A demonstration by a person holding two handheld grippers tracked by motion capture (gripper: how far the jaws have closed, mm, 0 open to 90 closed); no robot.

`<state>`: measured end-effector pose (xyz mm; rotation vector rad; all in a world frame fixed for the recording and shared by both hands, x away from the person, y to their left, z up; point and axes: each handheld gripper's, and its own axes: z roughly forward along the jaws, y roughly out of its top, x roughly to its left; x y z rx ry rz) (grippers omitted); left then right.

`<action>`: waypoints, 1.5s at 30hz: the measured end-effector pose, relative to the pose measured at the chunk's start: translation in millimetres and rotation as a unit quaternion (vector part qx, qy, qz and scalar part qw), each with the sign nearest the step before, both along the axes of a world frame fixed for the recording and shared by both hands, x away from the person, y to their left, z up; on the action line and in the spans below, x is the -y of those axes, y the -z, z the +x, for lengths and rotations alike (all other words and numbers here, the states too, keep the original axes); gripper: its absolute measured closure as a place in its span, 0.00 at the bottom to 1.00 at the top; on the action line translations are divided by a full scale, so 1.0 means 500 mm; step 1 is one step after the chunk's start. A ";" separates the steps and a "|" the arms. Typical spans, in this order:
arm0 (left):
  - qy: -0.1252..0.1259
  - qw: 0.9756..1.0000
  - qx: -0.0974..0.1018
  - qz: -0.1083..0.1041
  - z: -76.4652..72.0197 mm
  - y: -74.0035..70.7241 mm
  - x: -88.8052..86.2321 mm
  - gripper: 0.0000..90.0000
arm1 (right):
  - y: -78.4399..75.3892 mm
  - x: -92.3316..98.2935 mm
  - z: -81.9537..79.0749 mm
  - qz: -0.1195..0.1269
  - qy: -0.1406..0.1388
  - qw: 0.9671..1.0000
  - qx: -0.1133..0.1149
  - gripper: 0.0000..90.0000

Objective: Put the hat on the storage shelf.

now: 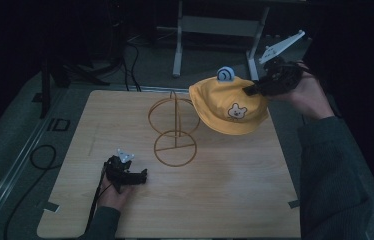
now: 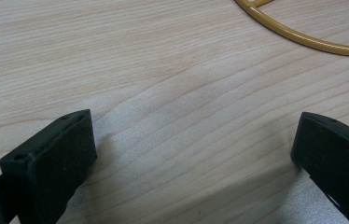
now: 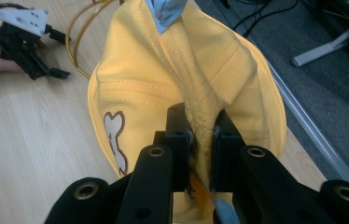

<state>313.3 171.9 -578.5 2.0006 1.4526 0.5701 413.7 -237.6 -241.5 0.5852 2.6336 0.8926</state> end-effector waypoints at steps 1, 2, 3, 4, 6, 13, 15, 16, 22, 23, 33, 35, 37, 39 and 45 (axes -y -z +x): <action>0.003 1.000 0.001 0.001 0.000 0.000 0.000 0.00 | -0.001 -0.006 0.002 0.003 -0.002 1.000 0.000 0.90; 0.003 1.000 0.000 0.000 0.000 0.000 0.000 0.00 | -0.002 -0.008 0.002 0.005 -0.004 1.000 0.001 0.90; 0.003 1.000 0.000 0.001 0.000 0.000 0.000 0.00 | -0.002 -0.011 0.003 0.005 -0.004 1.000 0.001 0.90; 0.003 1.000 0.000 0.000 0.000 0.000 0.001 0.00 | -0.003 -0.014 0.003 0.006 -0.005 1.000 0.001 0.90; 0.003 1.000 0.001 0.001 0.000 0.000 0.001 0.00 | -0.003 -0.017 0.004 0.009 -0.006 1.000 0.002 0.90; 0.004 1.000 0.000 0.001 0.000 0.000 0.002 0.00 | -0.004 -0.039 0.009 0.023 -0.016 1.000 0.003 0.90; 0.005 1.000 0.000 0.001 0.000 0.000 0.002 0.00 | -0.005 -0.046 0.010 0.025 -0.019 0.999 0.004 0.90; 0.005 1.000 0.001 0.001 0.000 0.000 0.002 0.00 | -0.006 -0.049 0.010 0.026 -0.020 0.999 0.003 0.90; 0.006 1.000 0.001 0.001 -0.001 0.000 0.003 0.00 | -0.005 -0.071 0.013 0.037 -0.026 0.999 0.003 0.90; 0.006 1.000 0.001 0.001 -0.001 0.000 0.003 0.00 | -0.005 -0.071 0.013 0.037 -0.026 0.999 0.003 0.90; 0.007 1.000 0.002 0.000 -0.001 0.000 0.003 0.00 | -0.005 -0.113 0.020 0.050 -0.038 0.998 0.002 0.90; 0.007 1.000 0.002 0.000 -0.001 0.000 0.004 0.00 | -0.005 -0.120 0.021 0.051 -0.038 0.998 0.001 0.90; 0.006 1.000 0.002 0.001 -0.001 0.000 0.004 0.00 | -0.004 -0.130 0.023 0.049 -0.040 0.998 0.001 0.90; 0.006 1.000 0.001 0.001 -0.001 0.000 0.004 0.00 | -0.004 -0.138 0.025 0.048 -0.041 0.998 0.001 0.90; 0.007 1.000 0.002 -0.001 -0.001 0.000 0.005 0.00 | -0.005 -0.158 0.031 0.049 -0.043 0.998 -0.002 0.90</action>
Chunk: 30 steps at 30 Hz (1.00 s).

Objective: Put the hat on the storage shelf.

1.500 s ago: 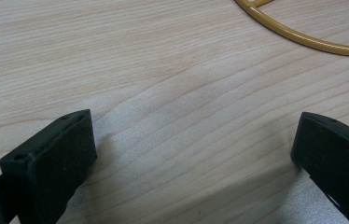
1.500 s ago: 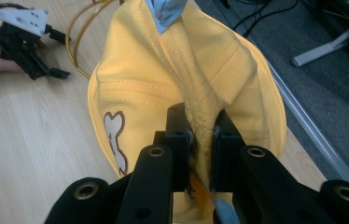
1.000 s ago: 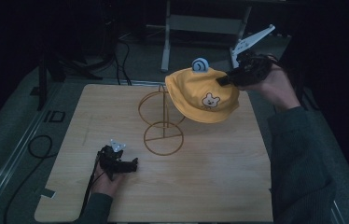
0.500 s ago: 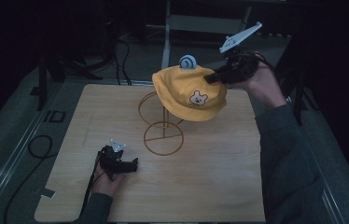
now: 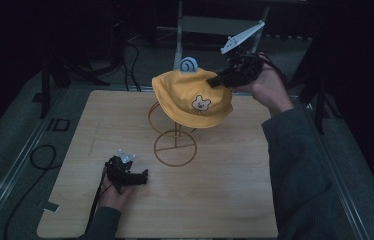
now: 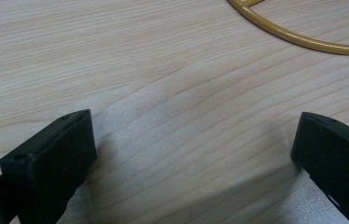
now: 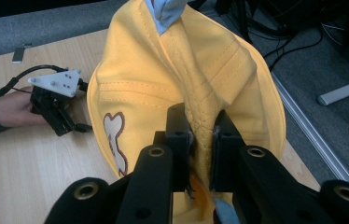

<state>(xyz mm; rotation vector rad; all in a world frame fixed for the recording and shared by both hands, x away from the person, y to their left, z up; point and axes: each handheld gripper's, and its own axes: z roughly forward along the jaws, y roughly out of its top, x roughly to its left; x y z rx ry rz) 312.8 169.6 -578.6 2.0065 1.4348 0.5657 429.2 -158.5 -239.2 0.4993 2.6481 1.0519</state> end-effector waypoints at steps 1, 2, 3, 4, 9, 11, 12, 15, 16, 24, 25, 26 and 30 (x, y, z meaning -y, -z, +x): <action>0.000 1.000 0.000 0.000 0.000 0.000 0.000 0.00 | -0.001 -0.004 0.001 -0.001 0.000 1.000 -0.001 0.90; 0.000 1.000 0.000 0.000 0.000 0.000 0.000 0.00 | -0.001 -0.006 0.001 0.000 0.000 1.000 -0.002 0.90; 0.000 1.000 0.000 0.000 0.000 0.000 0.000 0.00 | -0.002 -0.009 0.002 0.001 -0.001 1.000 -0.003 0.90; 0.000 1.000 0.000 0.000 0.000 0.000 0.000 0.00 | -0.003 -0.011 0.002 0.000 -0.001 1.000 -0.003 0.90; 0.001 1.000 0.000 0.001 0.000 0.000 0.001 0.00 | -0.003 -0.022 0.003 0.001 -0.004 1.000 -0.005 0.90; 0.001 1.000 0.000 0.001 0.000 0.000 0.001 0.00 | -0.003 -0.031 0.005 0.004 -0.009 1.000 -0.006 0.90; 0.002 1.000 -0.001 0.001 0.000 0.000 0.001 0.00 | -0.003 -0.035 0.005 0.003 -0.010 1.000 -0.007 0.90; 0.003 1.000 -0.001 0.001 -0.001 0.000 0.002 0.00 | -0.003 -0.047 0.005 -0.001 -0.014 1.000 -0.007 0.90; 0.002 1.000 -0.001 0.001 -0.001 0.000 0.002 0.00 | -0.002 -0.050 0.005 -0.002 -0.015 1.000 -0.008 0.90; 0.005 1.000 -0.001 0.001 -0.001 0.000 0.002 0.00 | 0.011 -0.081 0.013 -0.013 -0.014 1.000 -0.016 0.90; 0.005 1.000 -0.001 0.002 -0.001 0.000 0.002 0.00 | 0.013 -0.084 0.015 -0.014 -0.014 1.000 -0.017 0.90; 0.005 1.000 -0.001 0.002 -0.001 0.000 0.002 0.00 | 0.015 -0.088 0.017 -0.016 -0.014 1.000 -0.017 0.90; 0.006 1.000 -0.001 0.002 -0.001 0.000 0.003 0.00 | 0.024 -0.101 0.023 -0.017 -0.014 1.000 -0.021 0.90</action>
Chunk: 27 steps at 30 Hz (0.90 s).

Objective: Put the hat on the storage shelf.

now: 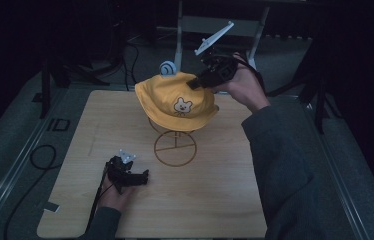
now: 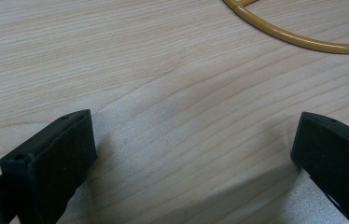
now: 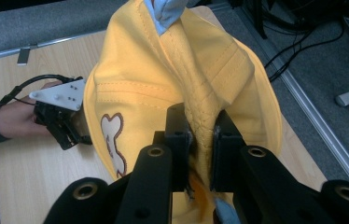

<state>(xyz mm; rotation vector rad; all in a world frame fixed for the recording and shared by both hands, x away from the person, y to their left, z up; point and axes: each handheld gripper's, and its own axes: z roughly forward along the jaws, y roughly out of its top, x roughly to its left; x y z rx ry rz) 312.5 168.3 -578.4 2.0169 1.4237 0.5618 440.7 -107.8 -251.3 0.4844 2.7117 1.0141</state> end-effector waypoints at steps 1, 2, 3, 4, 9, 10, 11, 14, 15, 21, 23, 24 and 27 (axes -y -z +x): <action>0.000 1.000 0.000 0.000 0.000 0.000 0.000 0.00 | 0.003 -0.003 0.002 -0.002 0.001 1.000 -0.001 0.90; 0.000 1.000 0.000 0.000 0.000 0.000 0.000 0.00 | 0.003 -0.003 0.002 -0.002 0.001 1.000 -0.001 0.90; 0.000 1.000 0.000 0.000 0.000 0.000 0.000 0.00 | 0.006 -0.006 0.004 -0.002 0.001 1.000 -0.001 0.90; 0.001 1.000 0.000 0.000 0.000 0.000 0.000 0.00 | 0.011 -0.012 0.008 -0.003 0.003 1.000 -0.003 0.90; 0.001 1.000 0.001 0.000 0.000 0.000 0.000 0.00 | 0.019 -0.024 0.014 -0.002 0.004 1.000 -0.005 0.89; 0.001 1.000 0.000 0.000 0.000 0.000 0.000 0.00 | 0.025 -0.029 0.015 -0.002 0.004 1.000 -0.005 0.88; 0.001 1.000 0.000 0.000 0.000 0.000 0.000 0.00 | 0.027 -0.033 0.015 -0.003 0.003 1.000 -0.006 0.88; 0.001 1.000 0.001 -0.001 0.000 0.000 0.001 0.00 | 0.036 -0.042 0.016 -0.007 0.002 1.000 -0.011 0.88; 0.001 1.000 0.001 -0.001 0.000 0.000 0.001 0.00 | 0.038 -0.046 0.015 -0.008 0.002 1.000 -0.012 0.87; 0.001 1.000 0.001 0.000 0.000 0.000 0.001 0.00 | 0.053 -0.061 0.015 -0.013 -0.004 1.000 -0.010 0.83; 0.002 1.000 0.001 0.000 0.000 0.000 0.002 0.00 | 0.059 -0.067 0.015 -0.014 -0.006 1.000 -0.010 0.81; 0.002 1.000 0.001 0.000 0.000 0.000 0.002 0.00 | 0.060 -0.068 0.015 -0.013 -0.005 1.000 -0.010 0.79; 0.002 1.000 0.001 0.000 0.000 0.000 0.002 0.00 | 0.061 -0.071 0.014 -0.011 -0.006 1.000 -0.009 0.77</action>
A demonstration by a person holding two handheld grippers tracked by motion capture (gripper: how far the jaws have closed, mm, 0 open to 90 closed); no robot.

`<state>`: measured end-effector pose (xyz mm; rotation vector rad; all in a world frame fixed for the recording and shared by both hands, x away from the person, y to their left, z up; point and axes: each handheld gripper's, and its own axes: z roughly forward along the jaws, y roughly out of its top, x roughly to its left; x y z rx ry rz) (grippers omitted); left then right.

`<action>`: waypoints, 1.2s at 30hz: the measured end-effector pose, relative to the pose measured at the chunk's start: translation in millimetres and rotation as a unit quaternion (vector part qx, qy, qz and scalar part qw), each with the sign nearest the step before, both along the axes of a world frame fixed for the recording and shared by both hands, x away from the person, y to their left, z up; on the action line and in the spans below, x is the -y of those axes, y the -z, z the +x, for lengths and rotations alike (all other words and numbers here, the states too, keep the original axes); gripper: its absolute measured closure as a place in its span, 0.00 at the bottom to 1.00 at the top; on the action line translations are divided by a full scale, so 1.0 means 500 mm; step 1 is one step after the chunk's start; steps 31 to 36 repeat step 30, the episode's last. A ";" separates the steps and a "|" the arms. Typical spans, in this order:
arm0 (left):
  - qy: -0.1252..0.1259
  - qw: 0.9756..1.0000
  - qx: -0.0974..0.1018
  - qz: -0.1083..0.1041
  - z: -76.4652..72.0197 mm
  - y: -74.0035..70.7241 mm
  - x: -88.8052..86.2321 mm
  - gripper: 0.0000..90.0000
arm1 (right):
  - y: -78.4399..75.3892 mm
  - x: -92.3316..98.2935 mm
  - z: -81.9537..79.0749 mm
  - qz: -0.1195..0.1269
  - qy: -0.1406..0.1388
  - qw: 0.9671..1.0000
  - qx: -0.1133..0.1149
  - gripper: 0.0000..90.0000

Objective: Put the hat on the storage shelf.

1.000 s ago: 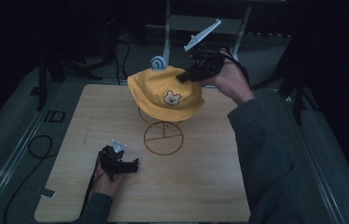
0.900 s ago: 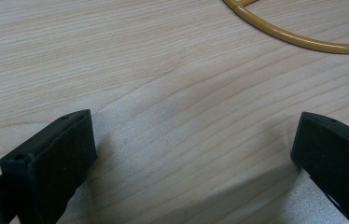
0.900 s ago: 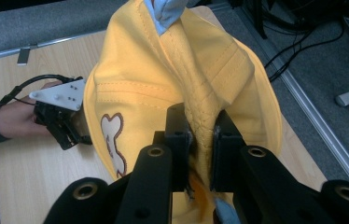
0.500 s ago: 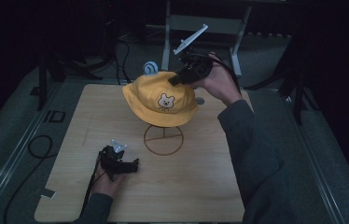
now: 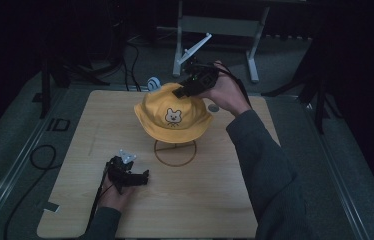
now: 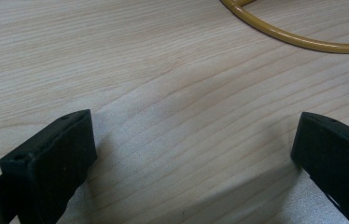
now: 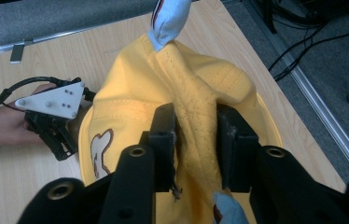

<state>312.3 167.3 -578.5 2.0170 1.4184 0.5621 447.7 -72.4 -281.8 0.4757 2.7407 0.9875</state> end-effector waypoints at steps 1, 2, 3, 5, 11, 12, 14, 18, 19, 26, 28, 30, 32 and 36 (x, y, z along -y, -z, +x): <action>0.000 1.000 0.000 0.000 0.000 0.000 0.000 0.00 | 0.000 0.000 0.000 0.000 0.001 1.000 0.001 0.75; 0.000 1.000 0.000 0.000 0.000 0.000 0.000 0.00 | 0.000 0.000 0.000 0.000 0.002 1.000 0.001 0.74; 0.001 1.000 0.000 0.000 0.000 0.000 0.000 0.00 | 0.000 0.000 -0.001 0.000 0.004 1.000 0.002 0.74; 0.001 1.000 0.000 0.000 0.000 0.000 0.000 0.00 | -0.001 0.002 -0.002 0.000 0.004 1.000 0.003 0.72; 0.002 1.000 0.000 0.001 0.000 0.000 0.000 0.00 | -0.010 0.009 -0.006 0.009 0.008 1.000 0.010 0.65; 0.002 1.000 0.000 0.001 0.000 0.000 0.000 0.00 | -0.010 0.009 -0.006 0.009 0.008 1.000 0.010 0.65; 0.002 1.000 0.000 0.001 0.000 0.000 0.001 0.00 | -0.010 0.012 -0.006 0.007 0.015 1.000 0.015 0.61; 0.003 1.000 0.000 0.001 0.000 0.000 0.001 0.00 | -0.008 0.019 -0.005 0.008 0.024 1.000 0.018 0.58; 0.003 1.000 0.000 0.001 0.000 0.000 0.001 0.00 | -0.005 0.027 -0.001 0.008 0.031 0.999 0.017 0.58; 0.003 1.000 -0.001 0.001 0.000 0.000 0.001 0.00 | 0.001 0.046 0.002 0.010 0.041 0.999 0.013 0.55; 0.004 1.000 -0.001 0.001 0.000 0.000 0.001 0.00 | 0.001 0.050 0.002 0.010 0.043 0.999 0.012 0.53; 0.004 1.000 -0.001 0.001 0.000 0.000 0.001 0.00 | 0.001 0.051 0.002 0.010 0.044 0.999 0.012 0.53; 0.004 1.000 -0.001 0.001 0.000 0.000 0.001 0.00 | 0.001 0.051 0.002 0.010 0.044 0.999 0.012 0.53; 0.004 1.000 -0.001 0.001 0.000 0.000 0.001 0.00 | 0.001 0.051 0.002 0.010 0.044 0.999 0.012 0.53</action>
